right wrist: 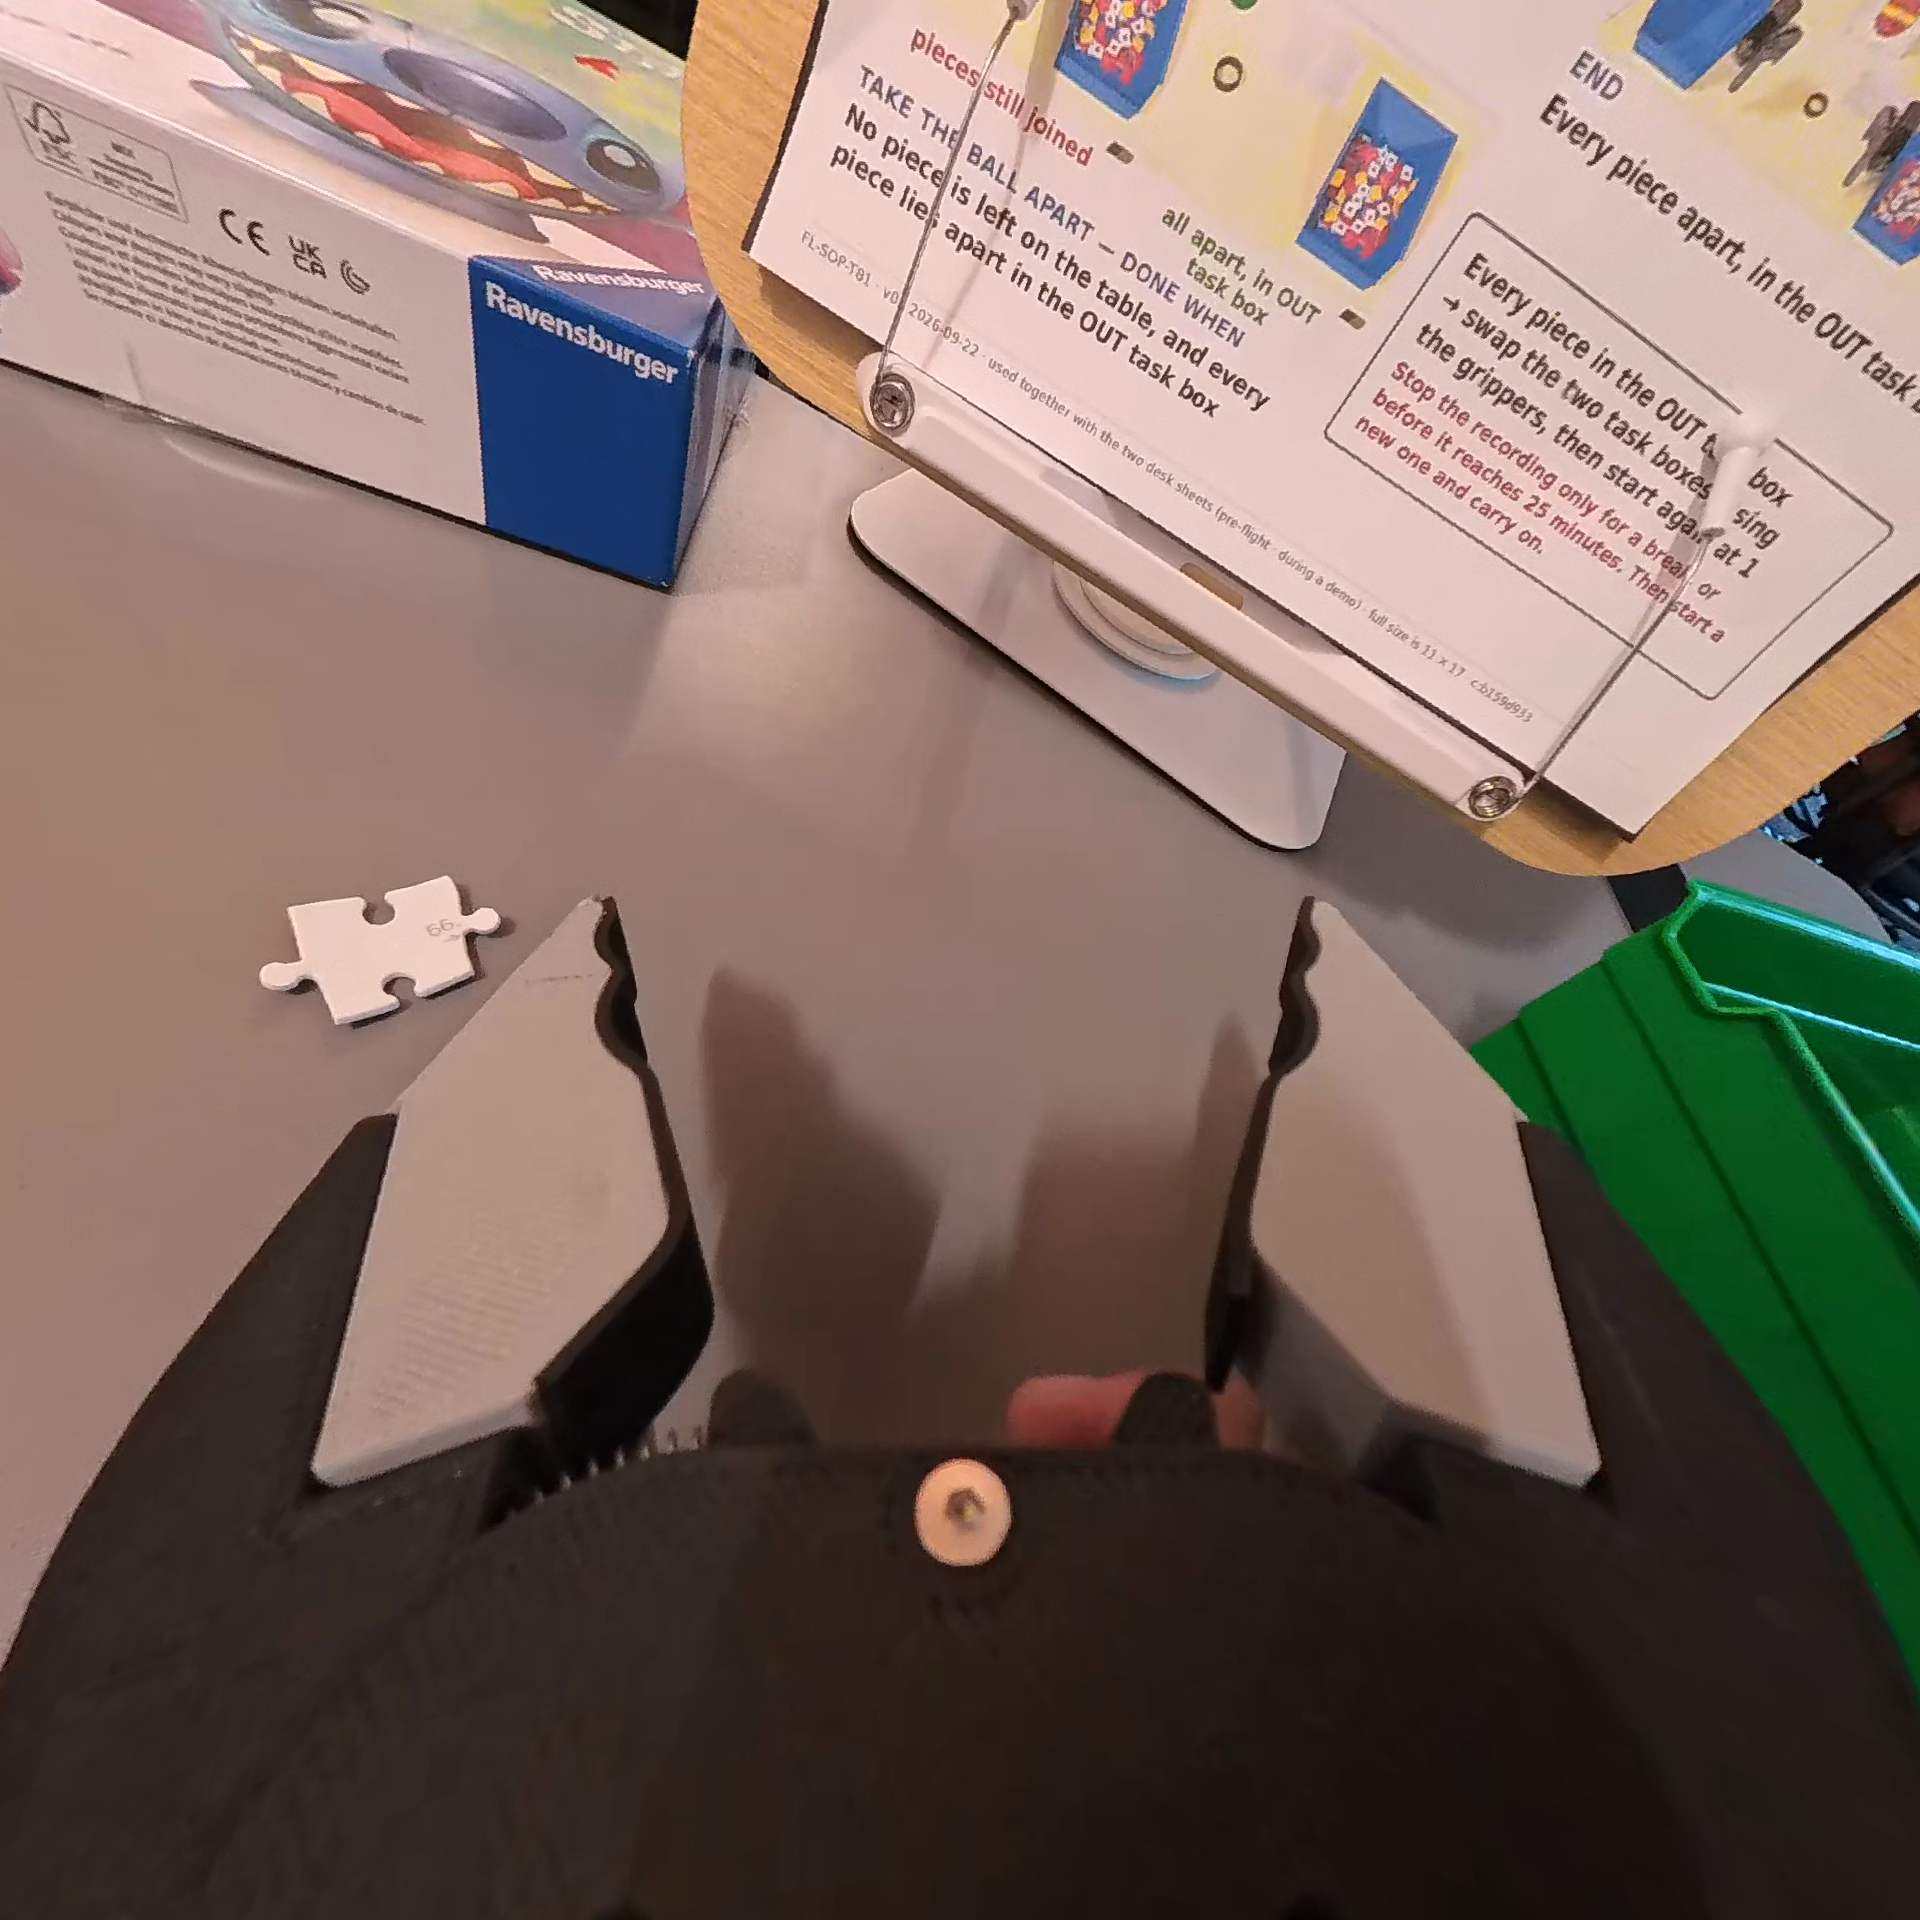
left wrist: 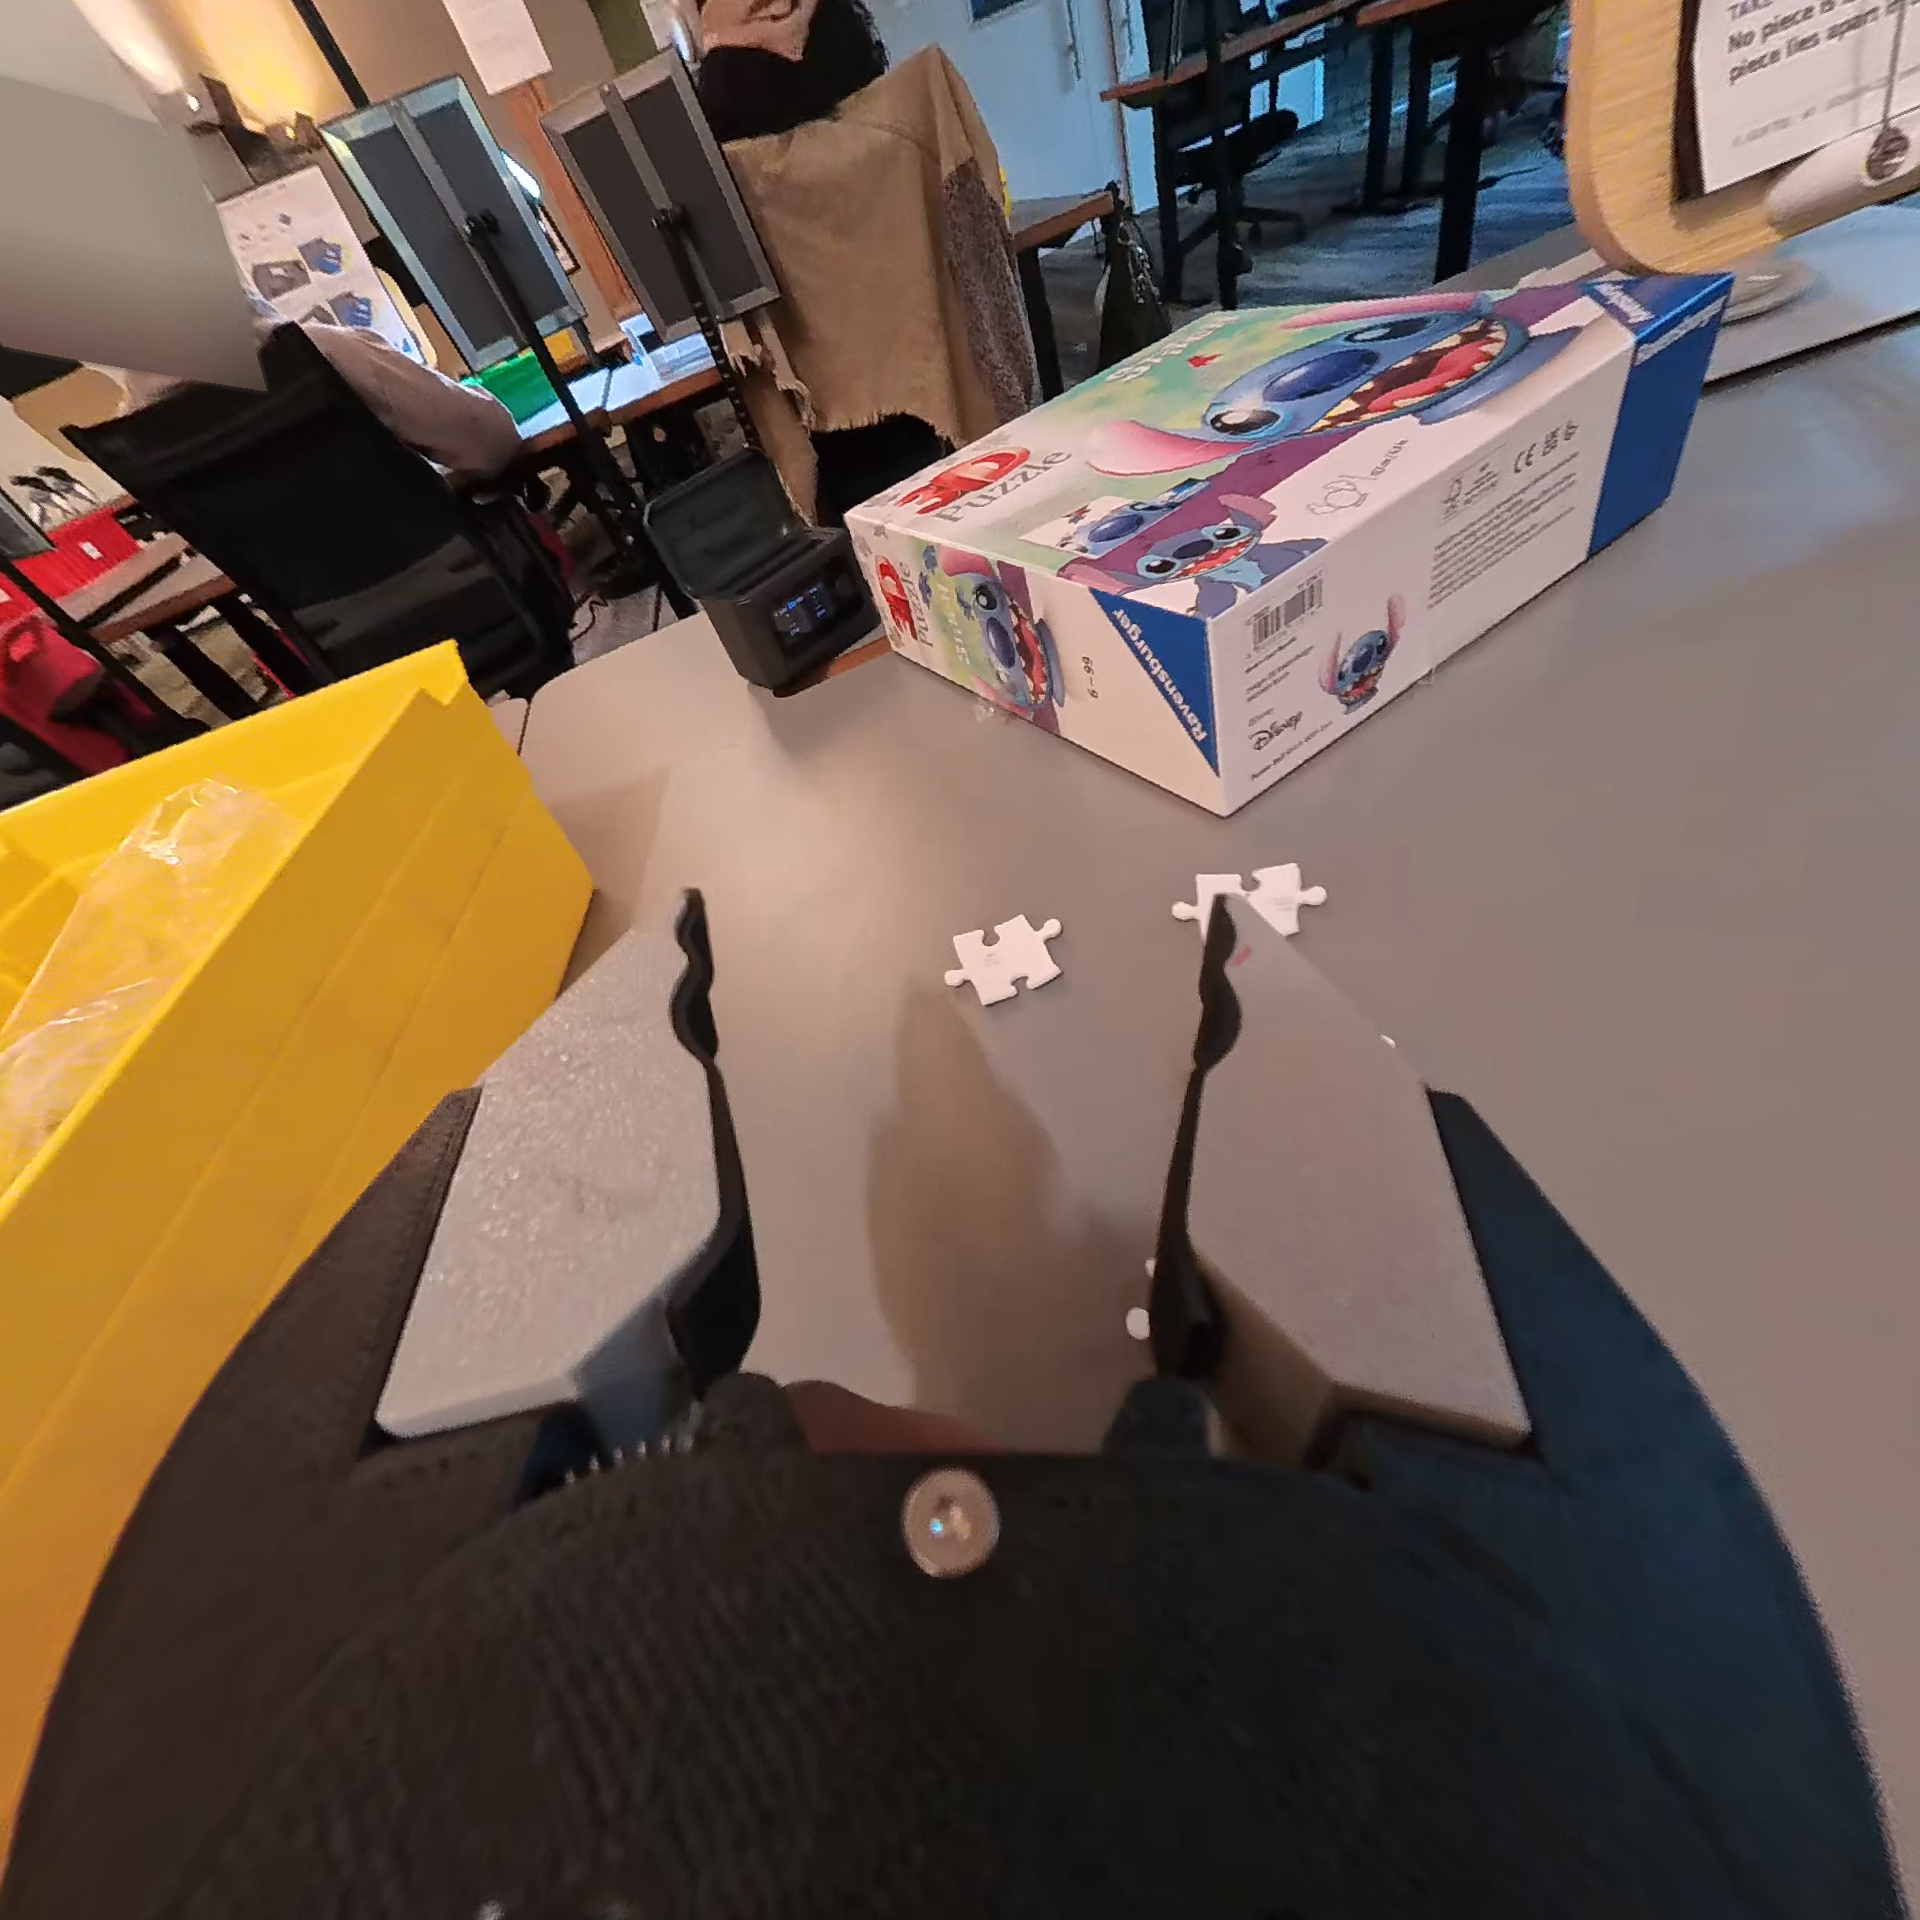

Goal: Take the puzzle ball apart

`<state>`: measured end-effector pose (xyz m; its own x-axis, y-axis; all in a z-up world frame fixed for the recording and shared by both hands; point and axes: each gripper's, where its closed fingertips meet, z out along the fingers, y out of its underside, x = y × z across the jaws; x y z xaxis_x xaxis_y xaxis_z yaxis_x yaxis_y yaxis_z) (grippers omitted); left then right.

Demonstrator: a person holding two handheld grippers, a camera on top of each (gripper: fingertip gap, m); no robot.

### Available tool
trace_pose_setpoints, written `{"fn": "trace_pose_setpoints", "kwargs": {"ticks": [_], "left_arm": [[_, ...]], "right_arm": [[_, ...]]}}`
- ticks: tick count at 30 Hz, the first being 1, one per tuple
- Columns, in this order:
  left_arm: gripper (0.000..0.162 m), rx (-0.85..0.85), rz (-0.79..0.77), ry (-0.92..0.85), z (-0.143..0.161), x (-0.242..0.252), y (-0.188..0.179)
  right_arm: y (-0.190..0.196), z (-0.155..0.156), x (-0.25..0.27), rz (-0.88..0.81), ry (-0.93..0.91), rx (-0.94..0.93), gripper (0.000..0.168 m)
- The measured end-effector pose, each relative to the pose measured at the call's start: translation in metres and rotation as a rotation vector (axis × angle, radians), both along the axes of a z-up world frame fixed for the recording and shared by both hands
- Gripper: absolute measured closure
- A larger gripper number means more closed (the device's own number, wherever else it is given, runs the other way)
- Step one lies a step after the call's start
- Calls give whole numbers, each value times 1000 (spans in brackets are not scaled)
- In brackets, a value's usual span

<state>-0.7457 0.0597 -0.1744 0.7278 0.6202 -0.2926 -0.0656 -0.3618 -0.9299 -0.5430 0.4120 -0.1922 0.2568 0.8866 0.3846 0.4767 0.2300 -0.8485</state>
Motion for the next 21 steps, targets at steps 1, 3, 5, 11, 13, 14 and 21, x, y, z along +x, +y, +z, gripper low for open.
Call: {"fn": "trace_pose_setpoints", "kwargs": {"ticks": [1,3,5,11,13,14,21], "left_arm": [[69,1,-1,7,1,1,0],[69,-5,-3,8,0,1,1],[69,-13,-2,8,-1,1,1],[69,-18,-3,5,-3,2,2],[69,-19,-6,6,-3,2,2],[69,-20,-8,6,-3,2,2],[70,-10,-129,-16,-4,22,16]], "right_arm": [[0,-1,0,0,-3,1,47],[0,-2,0,0,-8,2,47],[-1,-2,-1,3,-9,-1,47],[-5,-3,-2,23,-14,-4,45],[-7,-3,-3,30,-15,-2,45],[-8,-4,-3,35,-16,-2,44],[-23,-7,-7,109,-29,-22,45]]}}
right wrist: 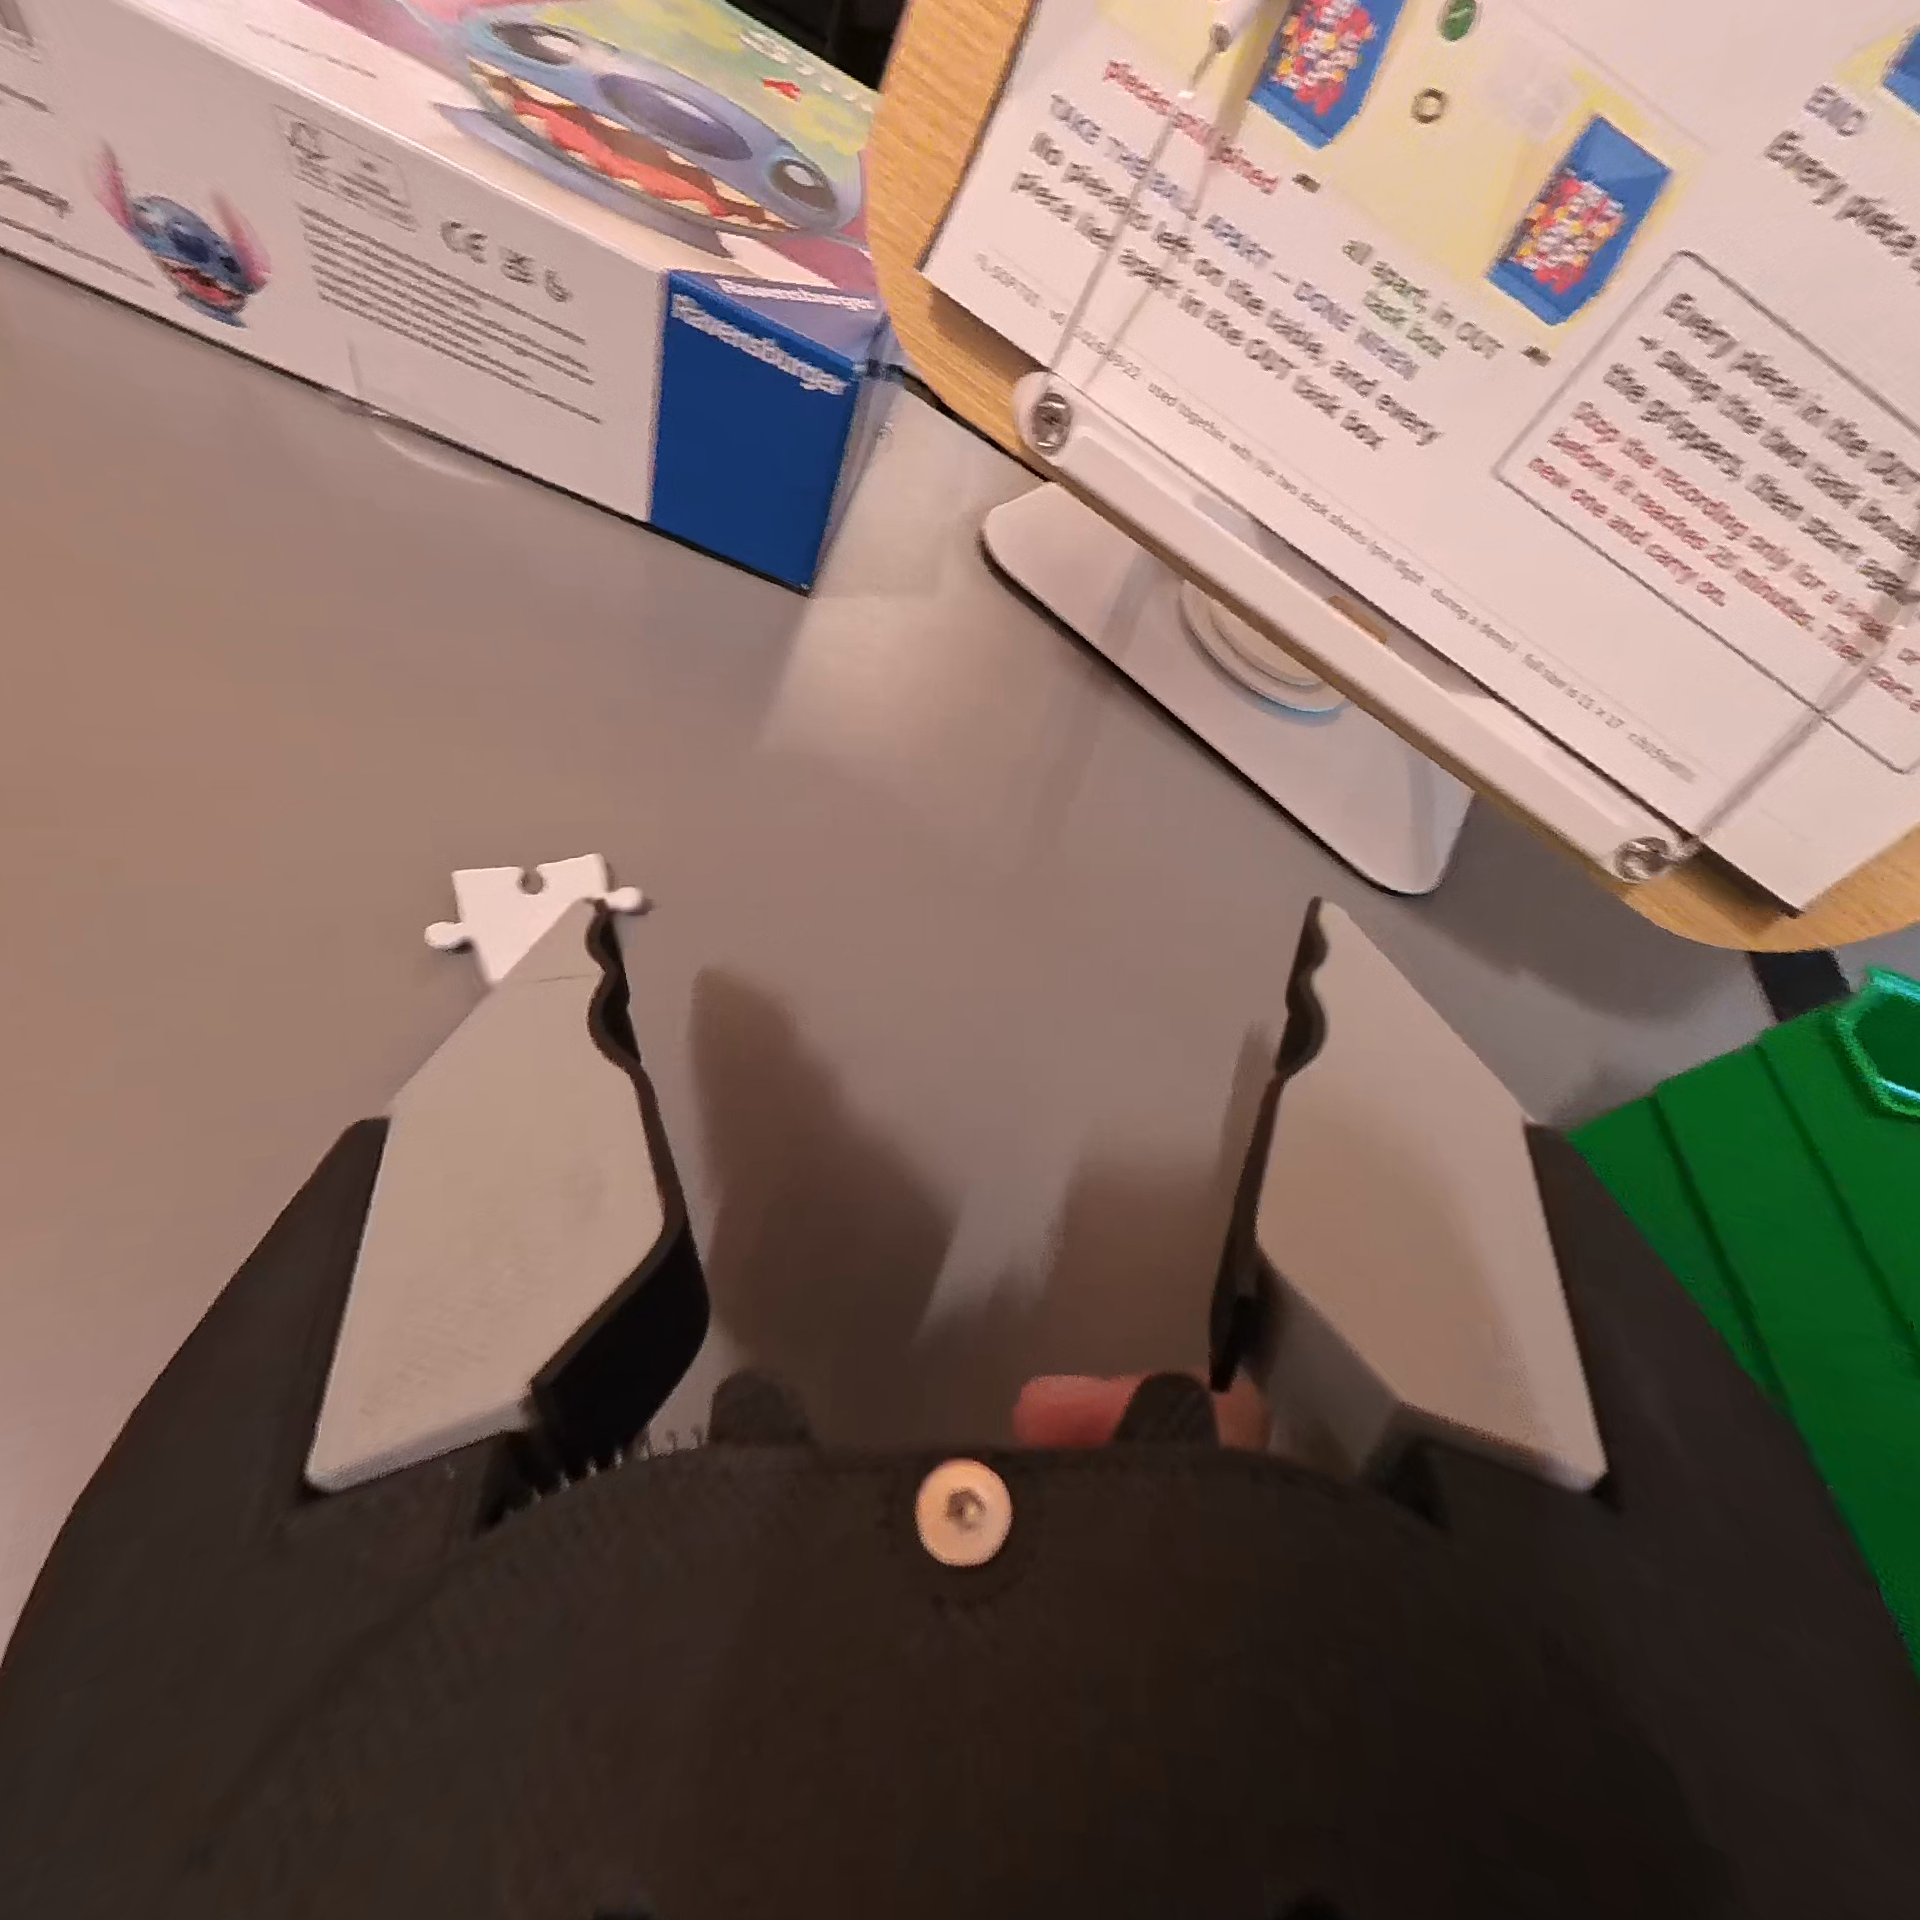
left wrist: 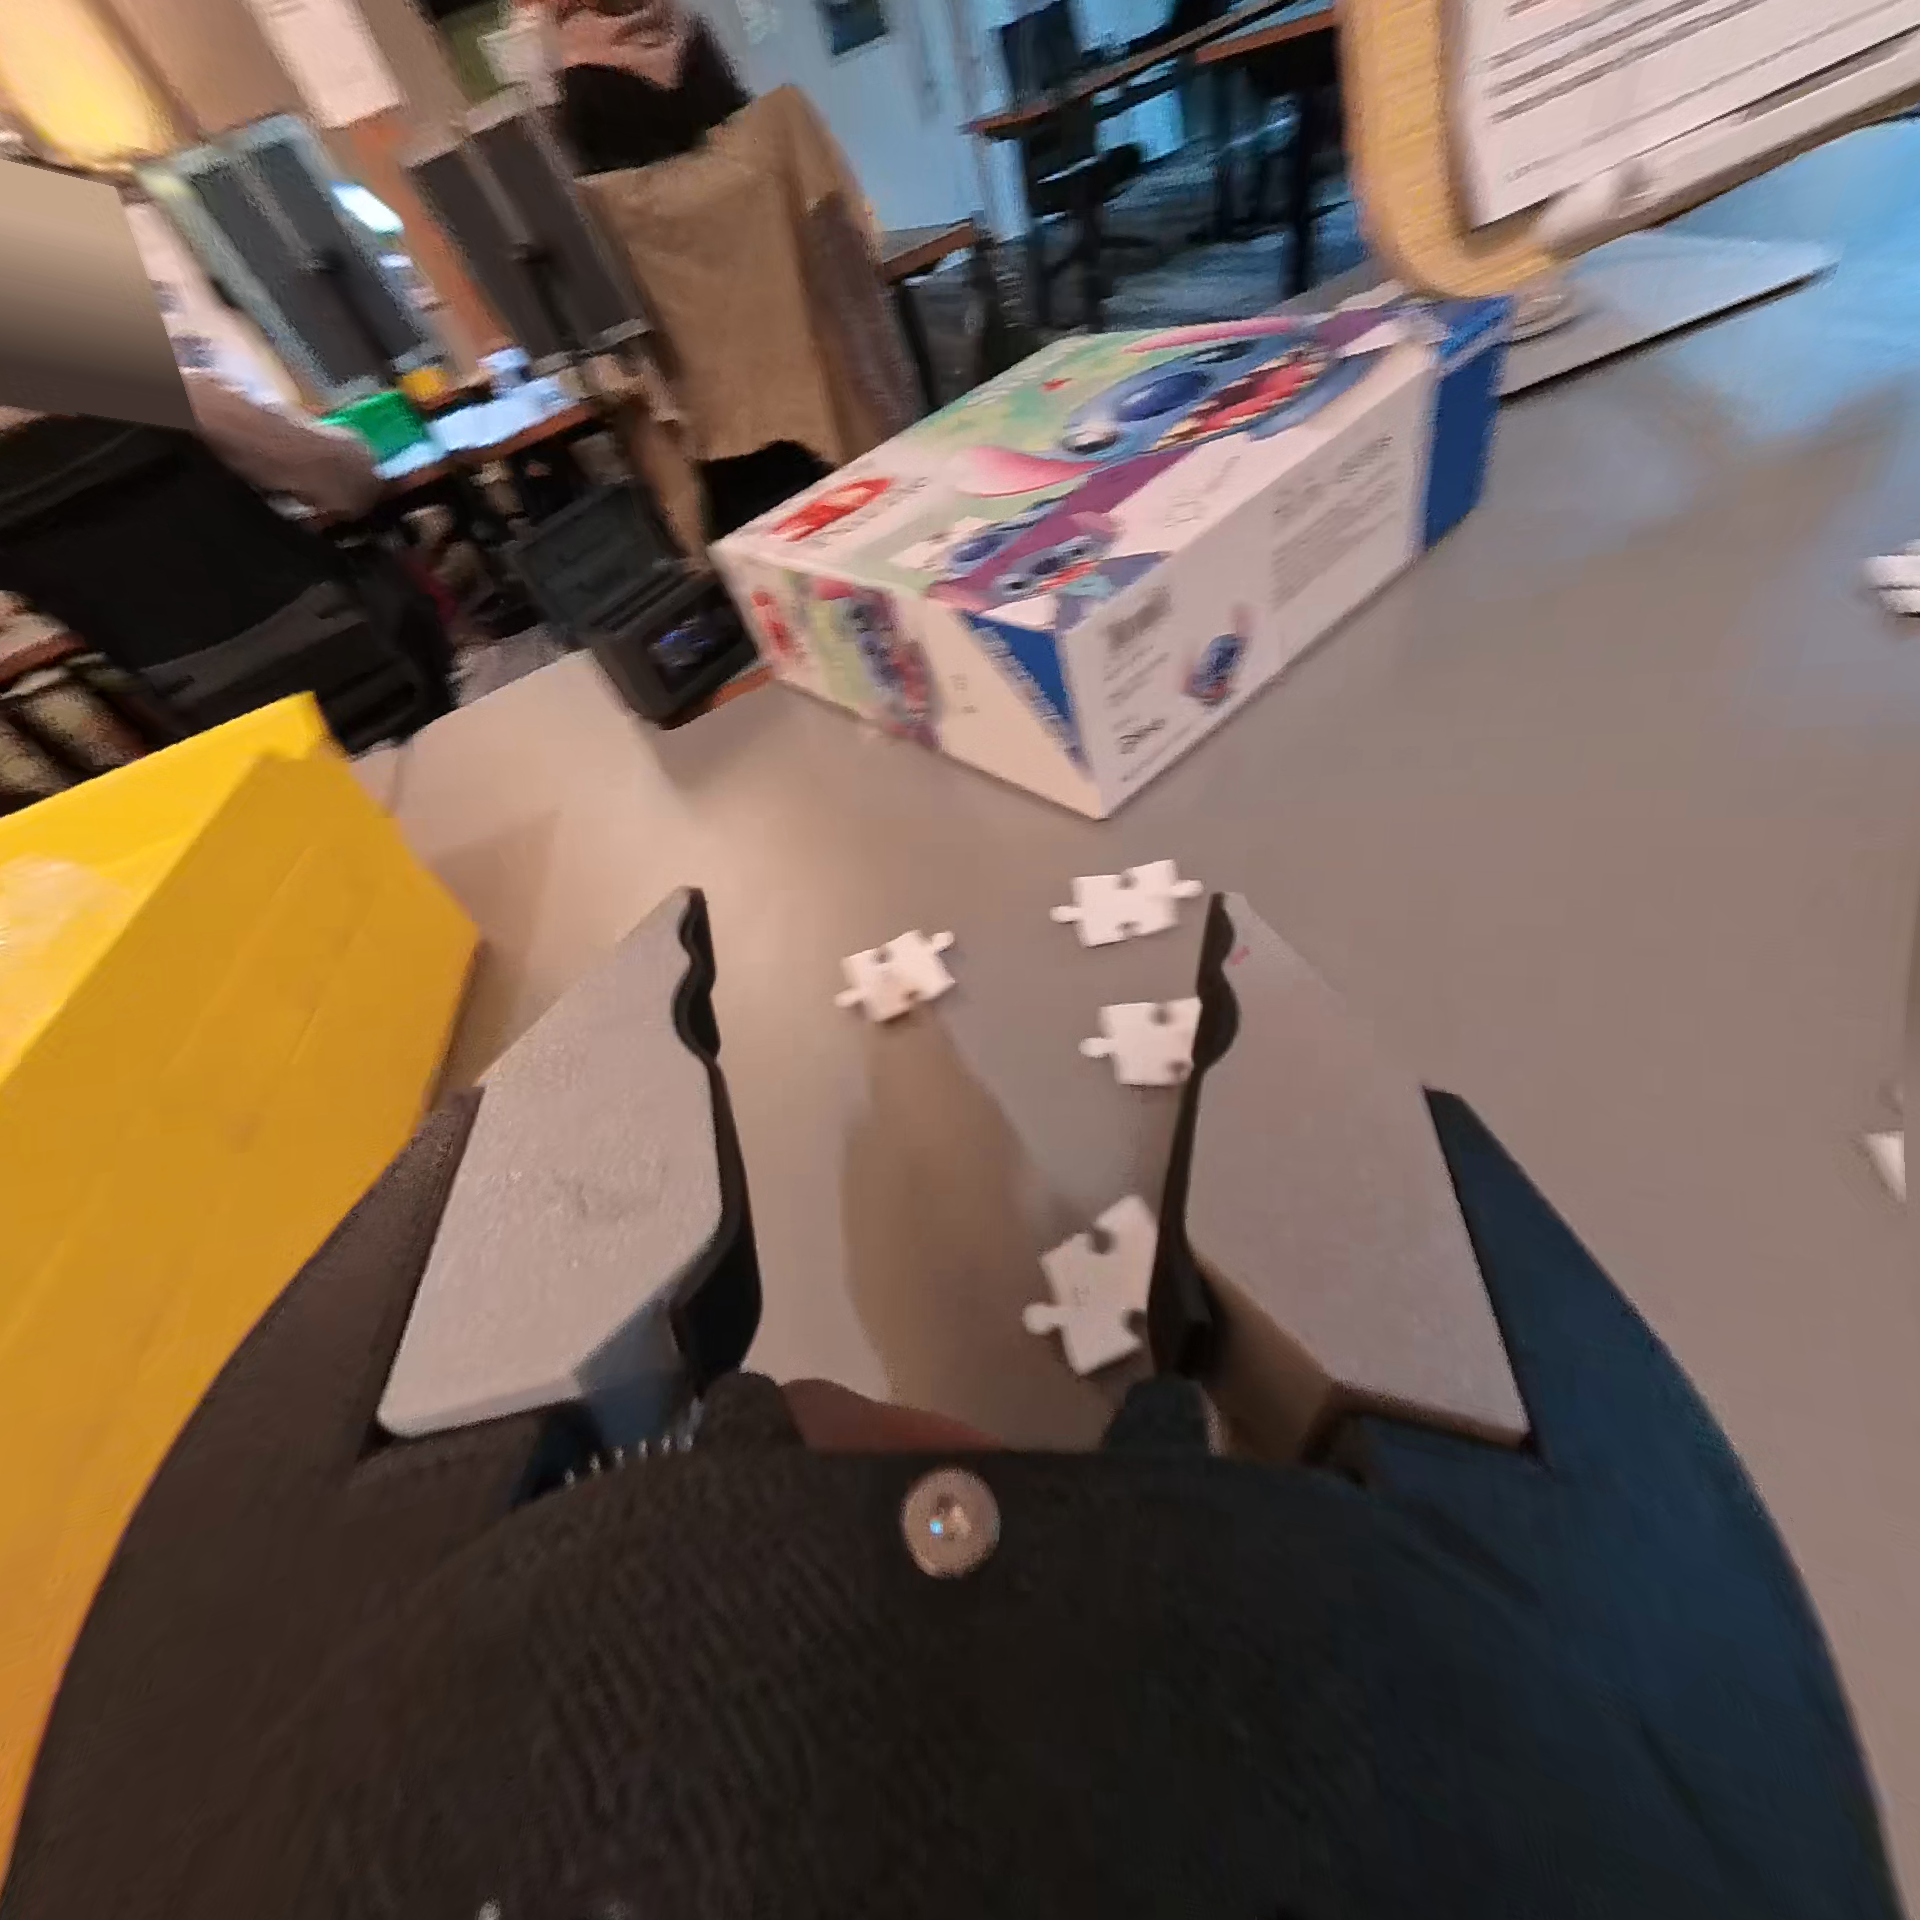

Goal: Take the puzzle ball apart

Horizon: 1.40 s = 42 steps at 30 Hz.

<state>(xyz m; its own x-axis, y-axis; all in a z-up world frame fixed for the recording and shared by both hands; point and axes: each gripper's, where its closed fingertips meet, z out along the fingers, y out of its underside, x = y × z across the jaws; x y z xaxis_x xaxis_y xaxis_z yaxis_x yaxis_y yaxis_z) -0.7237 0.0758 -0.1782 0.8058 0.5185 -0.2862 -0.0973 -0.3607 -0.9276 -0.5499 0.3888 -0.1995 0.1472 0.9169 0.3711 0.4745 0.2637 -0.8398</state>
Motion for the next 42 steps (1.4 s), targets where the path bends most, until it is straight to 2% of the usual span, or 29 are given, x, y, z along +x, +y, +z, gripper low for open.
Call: {"fn": "trace_pose_setpoints", "kwargs": {"ticks": [2,5,6,8,12,17,28,30,35,39,42], "left_arm": [[70,0,-156,-48,-3,23,11],[73,-27,-250,-58,-7,37,13],[75,-40,-274,-57,-9,40,13],[75,-46,-322,-71,-11,46,14],[75,-67,-425,-113,-15,61,16],[78,-66,-407,-156,-18,58,16],[80,-126,-421,-166,-27,63,20],[82,-137,-422,-184,-29,62,20],[83,-136,-418,-234,-31,59,21],[86,-110,-418,-226,-27,59,19],[87,-106,-422,-237,-27,59,19]], "right_arm": [[-13,-5,-3,68,-24,-23,45],[-25,-10,-3,142,-53,-32,52],[-27,-12,-2,160,-61,-35,58],[-33,-18,-1,206,-90,-64,83],[-40,-28,0,257,-137,-143,86],[-54,-26,2,326,-137,-226,93],[-69,-38,6,390,-220,-247,102],[-72,-40,7,408,-238,-267,108],[-73,-46,5,439,-279,-287,112],[-82,-47,4,526,-300,-274,126],[-95,-43,10,617,-296,-301,129]]}}
